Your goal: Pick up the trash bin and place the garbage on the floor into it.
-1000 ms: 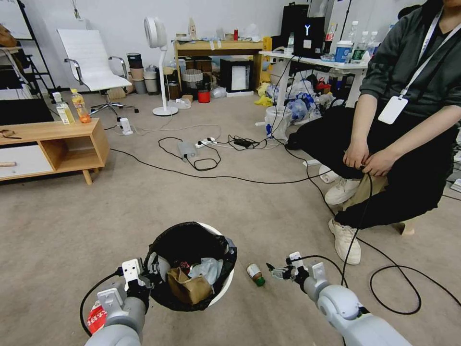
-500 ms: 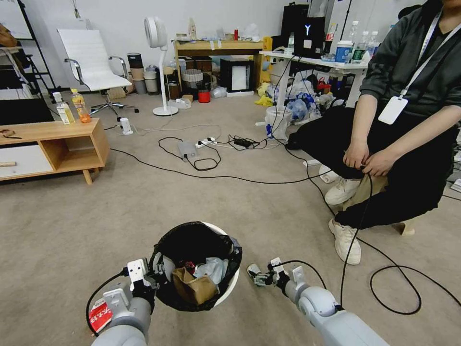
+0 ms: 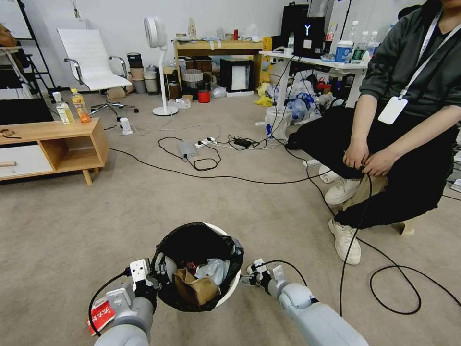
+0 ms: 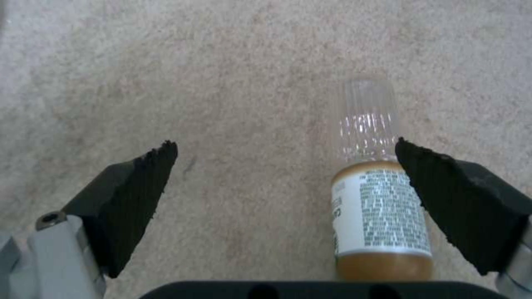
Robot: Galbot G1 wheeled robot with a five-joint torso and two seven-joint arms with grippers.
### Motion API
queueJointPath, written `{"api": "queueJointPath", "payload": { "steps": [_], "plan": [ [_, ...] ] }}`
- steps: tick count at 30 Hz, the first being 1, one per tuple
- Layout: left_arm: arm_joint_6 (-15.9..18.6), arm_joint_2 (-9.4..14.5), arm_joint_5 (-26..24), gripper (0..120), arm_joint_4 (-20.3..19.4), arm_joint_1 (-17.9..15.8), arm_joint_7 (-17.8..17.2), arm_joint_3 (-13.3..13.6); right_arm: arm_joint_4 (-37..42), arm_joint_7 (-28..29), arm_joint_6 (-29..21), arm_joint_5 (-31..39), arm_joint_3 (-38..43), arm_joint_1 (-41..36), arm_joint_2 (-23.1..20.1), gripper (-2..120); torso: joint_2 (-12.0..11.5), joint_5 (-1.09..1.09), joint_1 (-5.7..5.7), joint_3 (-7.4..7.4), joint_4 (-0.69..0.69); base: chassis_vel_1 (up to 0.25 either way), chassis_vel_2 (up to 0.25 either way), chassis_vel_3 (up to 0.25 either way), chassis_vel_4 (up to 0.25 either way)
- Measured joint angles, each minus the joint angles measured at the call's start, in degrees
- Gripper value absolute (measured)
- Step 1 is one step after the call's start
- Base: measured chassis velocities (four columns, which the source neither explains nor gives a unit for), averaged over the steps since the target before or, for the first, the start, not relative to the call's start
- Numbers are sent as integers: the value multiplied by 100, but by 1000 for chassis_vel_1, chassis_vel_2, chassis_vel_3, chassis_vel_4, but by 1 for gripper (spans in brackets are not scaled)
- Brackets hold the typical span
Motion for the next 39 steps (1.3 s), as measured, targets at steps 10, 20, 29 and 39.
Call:
{"api": "queueJointPath", "payload": {
  "steps": [10, 20, 29, 39],
  "plan": [
    [-5, -9, 5, 6, -2, 15, 12, -6, -733, -40, 192, -396, 72, 199, 301, 100, 0, 1, 0, 0, 0, 0, 0, 0, 0],
    [-29, -11, 18, 6, -6, 43, 28, -18, -1157, -85, 372, -689, 356, 270, 338, 100, 0, 2, 0, 0, -1, 0, 0, 0, 0],
    [-41, -8, 21, 6, 1, 49, 38, -24, -1366, -144, 420, -772, 626, 342, 284, 100, 0, 1, 0, 0, -1, 0, 0, 0, 0],
    [-62, 26, 21, 6, -5, 101, 54, -57, -1556, -161, 479, -987, 726, 356, 415, 100, 0, 1, 0, 0, 0, 0, 0, 0, 0]
  ]
}}
